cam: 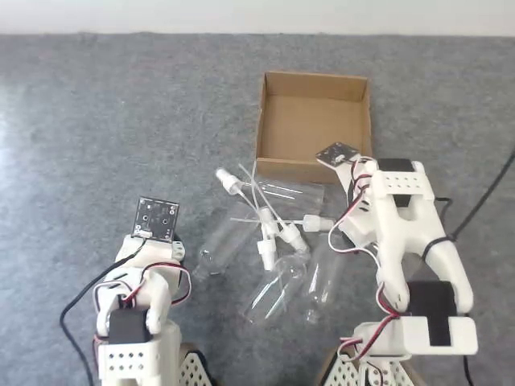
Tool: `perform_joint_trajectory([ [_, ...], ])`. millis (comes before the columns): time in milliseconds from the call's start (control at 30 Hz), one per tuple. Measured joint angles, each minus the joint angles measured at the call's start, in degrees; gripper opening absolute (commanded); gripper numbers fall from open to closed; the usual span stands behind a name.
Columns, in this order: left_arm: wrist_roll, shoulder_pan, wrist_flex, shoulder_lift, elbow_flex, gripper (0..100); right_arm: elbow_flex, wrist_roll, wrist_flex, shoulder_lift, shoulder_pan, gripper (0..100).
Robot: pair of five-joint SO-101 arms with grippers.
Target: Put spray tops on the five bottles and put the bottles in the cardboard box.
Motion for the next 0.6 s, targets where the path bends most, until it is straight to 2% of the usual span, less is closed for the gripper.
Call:
perform_joint_trajectory([
  [200, 0.00, 0.00, 0.00, 0.00, 0.00, 2, -2.55, 3.34, 0.00, 2.73, 0.00, 24.7],
  [333, 0.00, 0.00, 0.00, 0.00, 0.00, 2, -4.04, 4.84, 0.00, 7.38, 0.00, 18.3],
  [600, 0.00, 0.00, 0.00, 0.00, 0.00, 2, -6.07, 6.15, 0.09, 9.14, 0.00, 14.6],
])
